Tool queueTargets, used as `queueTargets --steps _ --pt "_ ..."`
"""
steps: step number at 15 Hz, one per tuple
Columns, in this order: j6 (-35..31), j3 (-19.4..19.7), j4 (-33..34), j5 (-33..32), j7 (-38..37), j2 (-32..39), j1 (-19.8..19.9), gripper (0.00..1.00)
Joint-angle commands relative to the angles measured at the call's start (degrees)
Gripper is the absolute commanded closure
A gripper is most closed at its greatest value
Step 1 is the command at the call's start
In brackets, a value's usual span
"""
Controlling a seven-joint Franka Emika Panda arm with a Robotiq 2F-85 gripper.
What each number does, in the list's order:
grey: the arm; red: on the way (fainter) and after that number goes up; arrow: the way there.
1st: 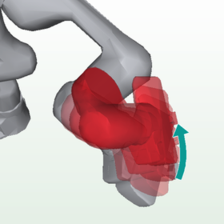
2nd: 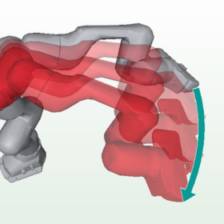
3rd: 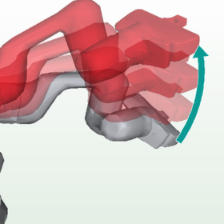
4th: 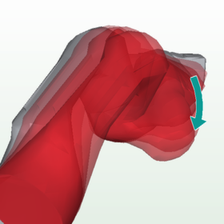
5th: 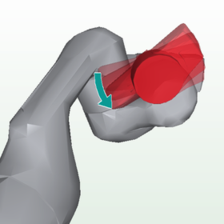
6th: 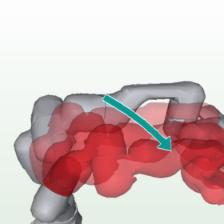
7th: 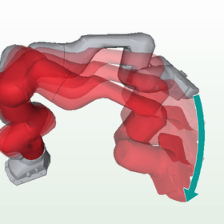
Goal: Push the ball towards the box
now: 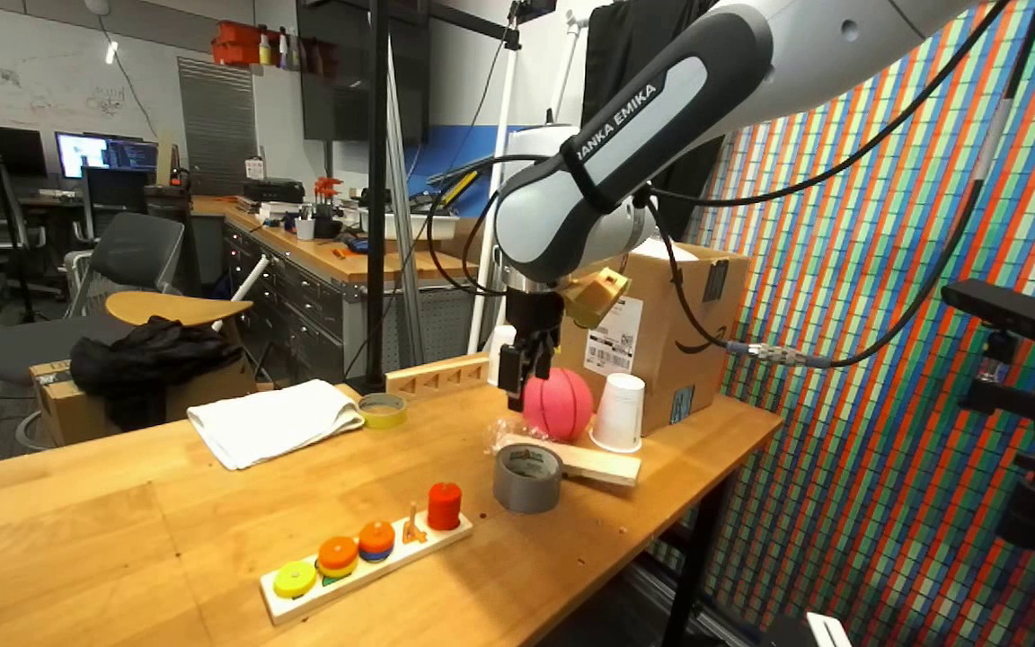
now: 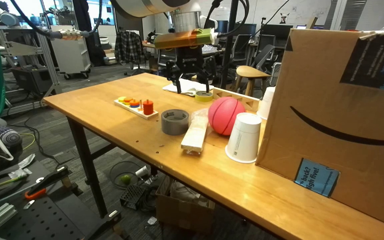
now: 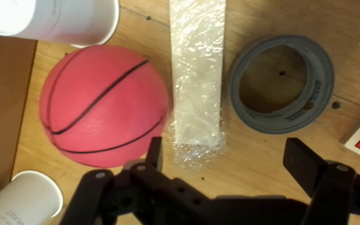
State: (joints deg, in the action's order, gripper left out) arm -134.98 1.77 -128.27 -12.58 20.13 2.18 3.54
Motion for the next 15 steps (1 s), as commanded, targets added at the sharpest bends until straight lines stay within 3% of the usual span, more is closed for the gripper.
queueTargets --steps 1,9,15 --pt "2.8 -0.3 -2.5 3.4 2.2 -2.9 -0.7 0.0" --pt "4.0 -0.3 -2.2 5.2 5.5 0.3 -0.8 0.0" --pt "5.1 -0.3 3.4 7.6 8.0 8.4 0.2 0.0"
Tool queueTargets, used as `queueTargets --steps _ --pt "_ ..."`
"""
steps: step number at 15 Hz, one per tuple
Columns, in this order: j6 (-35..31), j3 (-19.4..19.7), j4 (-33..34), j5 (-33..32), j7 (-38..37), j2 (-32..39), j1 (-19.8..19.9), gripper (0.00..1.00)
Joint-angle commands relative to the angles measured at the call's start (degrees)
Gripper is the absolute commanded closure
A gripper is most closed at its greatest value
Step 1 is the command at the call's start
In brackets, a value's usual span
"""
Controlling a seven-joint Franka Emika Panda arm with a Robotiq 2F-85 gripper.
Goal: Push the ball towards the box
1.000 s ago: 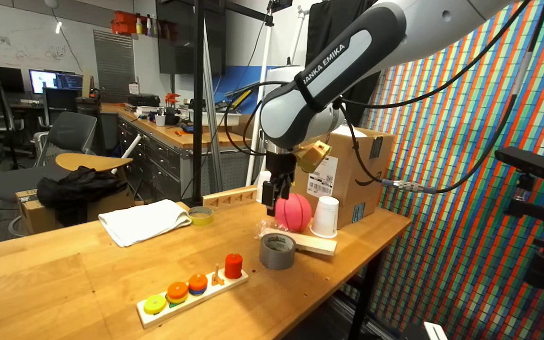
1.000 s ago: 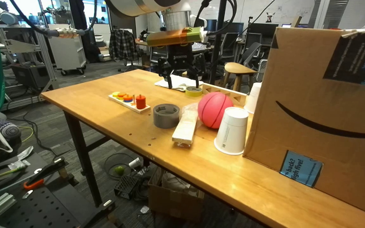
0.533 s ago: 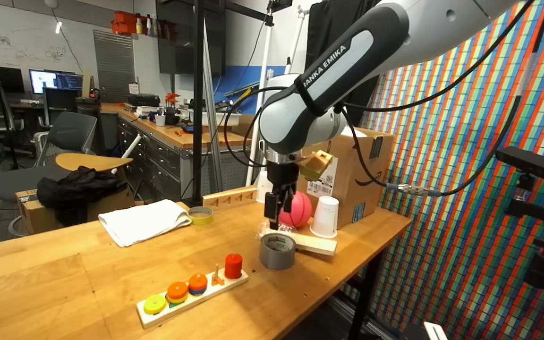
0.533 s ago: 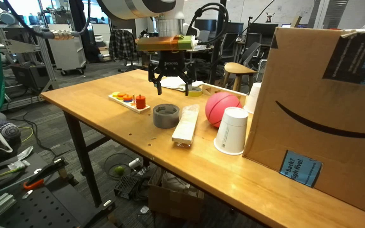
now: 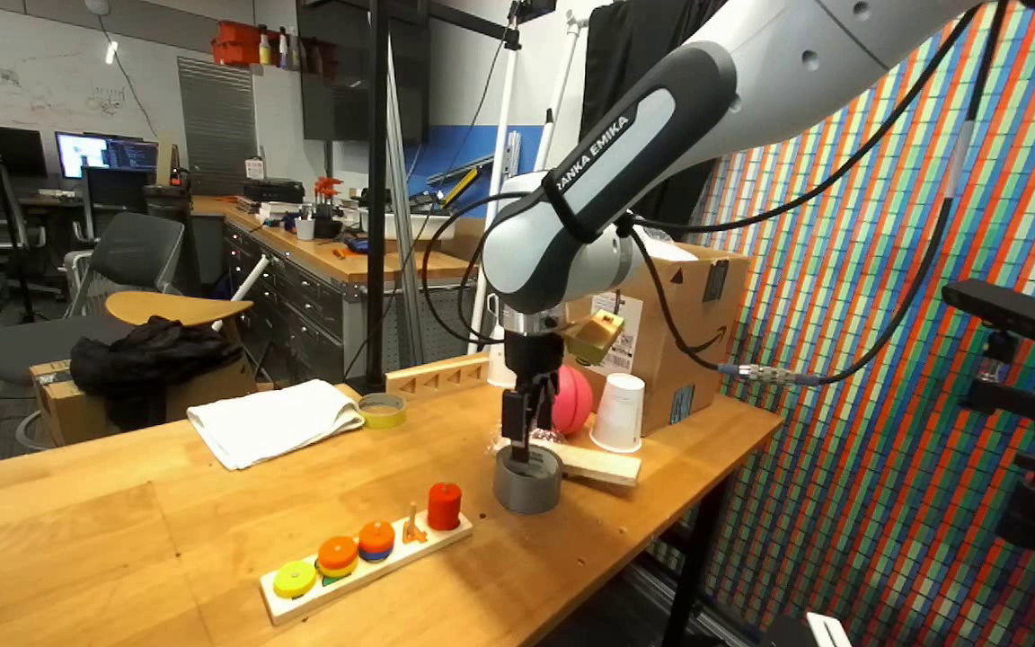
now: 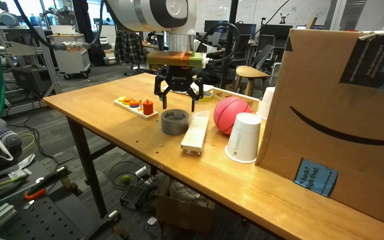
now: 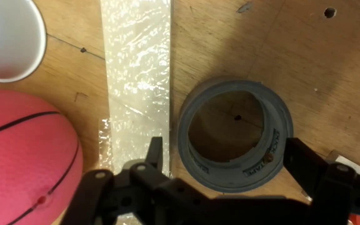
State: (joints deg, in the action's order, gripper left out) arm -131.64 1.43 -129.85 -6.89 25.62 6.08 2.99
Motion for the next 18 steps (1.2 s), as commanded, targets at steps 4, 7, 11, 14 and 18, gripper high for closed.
queueTargets --steps 4,7,11,14,18 --pt "2.9 2.1 13.3 -2.5 0.5 10.6 2.6 0.0" --pt "4.4 4.8 19.5 -6.6 -0.7 11.6 4.5 0.0" --pt "2.8 4.8 18.8 -8.8 -0.5 7.2 4.8 0.0" --pt "2.3 3.1 15.2 -9.6 -0.3 3.7 3.3 0.0" --pt "2.5 1.3 11.6 -10.5 -0.3 1.0 1.3 0.0"
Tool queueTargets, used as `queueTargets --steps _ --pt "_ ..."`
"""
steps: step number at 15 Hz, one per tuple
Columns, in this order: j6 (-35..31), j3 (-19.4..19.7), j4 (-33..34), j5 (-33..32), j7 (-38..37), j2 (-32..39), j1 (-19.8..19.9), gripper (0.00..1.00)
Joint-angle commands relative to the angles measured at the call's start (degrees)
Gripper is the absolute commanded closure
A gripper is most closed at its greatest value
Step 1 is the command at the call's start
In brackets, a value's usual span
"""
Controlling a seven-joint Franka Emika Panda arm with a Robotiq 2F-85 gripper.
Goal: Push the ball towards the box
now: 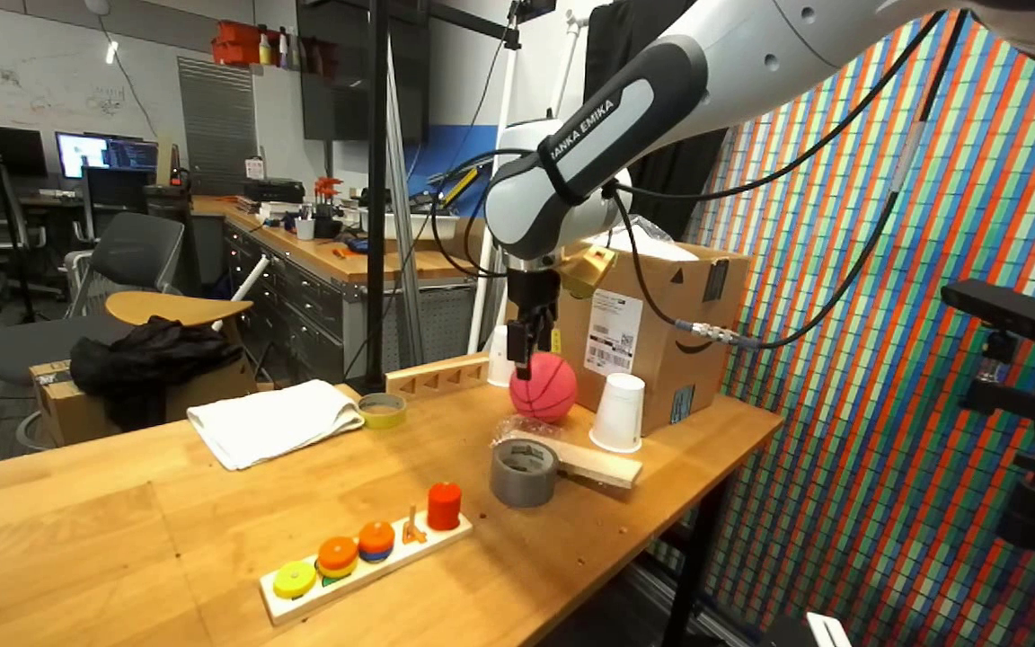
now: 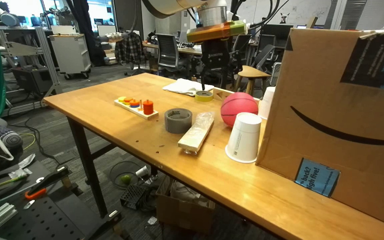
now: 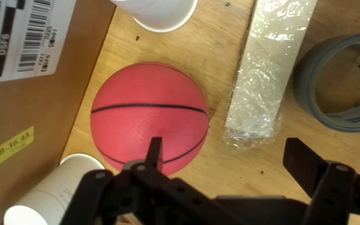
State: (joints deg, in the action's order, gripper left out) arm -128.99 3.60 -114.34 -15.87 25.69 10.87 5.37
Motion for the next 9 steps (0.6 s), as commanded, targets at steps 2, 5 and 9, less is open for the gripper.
queueTargets --steps 2,5,9 --pt "-0.5 -1.6 -6.2 -0.2 0.1 -5.8 -1.5 0.0" --pt "0.2 -1.5 -4.4 -0.3 0.0 -3.4 -1.6 0.0" --pt "0.2 -1.5 -5.1 -0.3 0.0 -4.2 -1.6 0.0"
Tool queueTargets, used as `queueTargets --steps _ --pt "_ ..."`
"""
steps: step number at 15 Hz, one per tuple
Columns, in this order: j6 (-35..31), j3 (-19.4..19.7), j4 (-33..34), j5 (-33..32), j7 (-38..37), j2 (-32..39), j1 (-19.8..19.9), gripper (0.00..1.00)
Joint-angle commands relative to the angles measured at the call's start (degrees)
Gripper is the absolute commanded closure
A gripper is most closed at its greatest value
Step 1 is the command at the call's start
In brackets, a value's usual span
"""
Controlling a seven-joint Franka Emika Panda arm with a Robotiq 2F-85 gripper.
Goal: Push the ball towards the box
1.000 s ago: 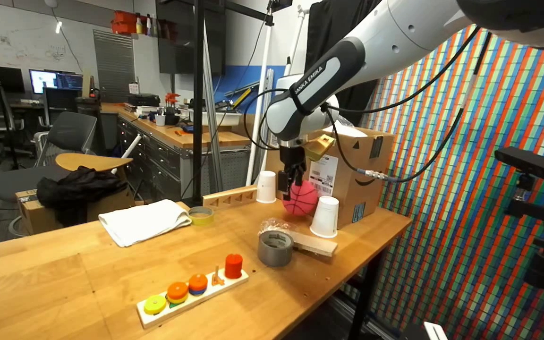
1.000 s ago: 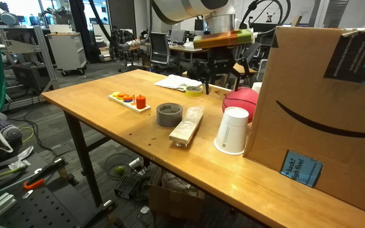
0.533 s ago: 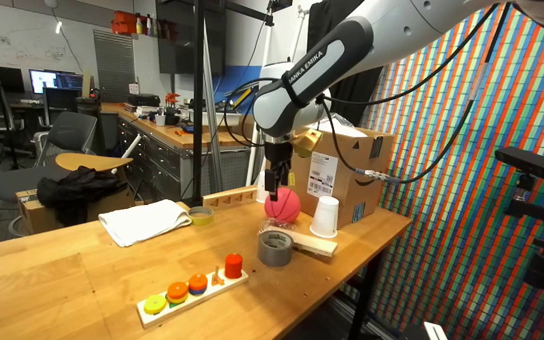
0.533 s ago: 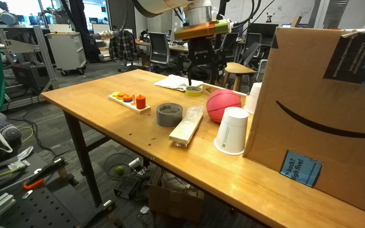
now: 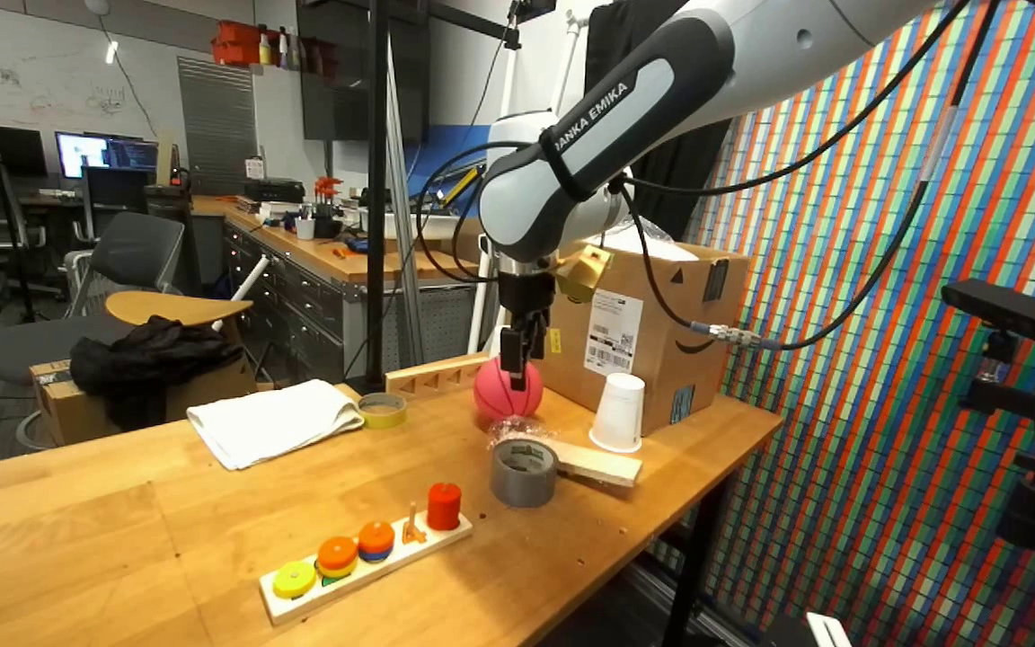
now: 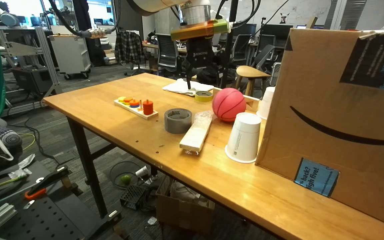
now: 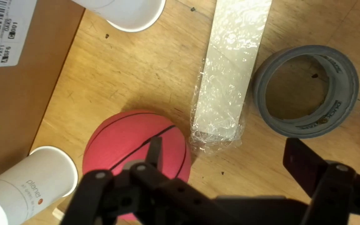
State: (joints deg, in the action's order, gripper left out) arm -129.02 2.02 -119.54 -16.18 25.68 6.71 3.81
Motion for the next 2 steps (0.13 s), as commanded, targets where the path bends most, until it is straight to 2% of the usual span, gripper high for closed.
queueTargets --steps 1,2 --pt "0.2 0.1 0.1 0.0 0.0 0.0 -0.1 0.0" --pt "0.2 0.1 0.0 0.0 0.0 0.0 -0.1 0.0"
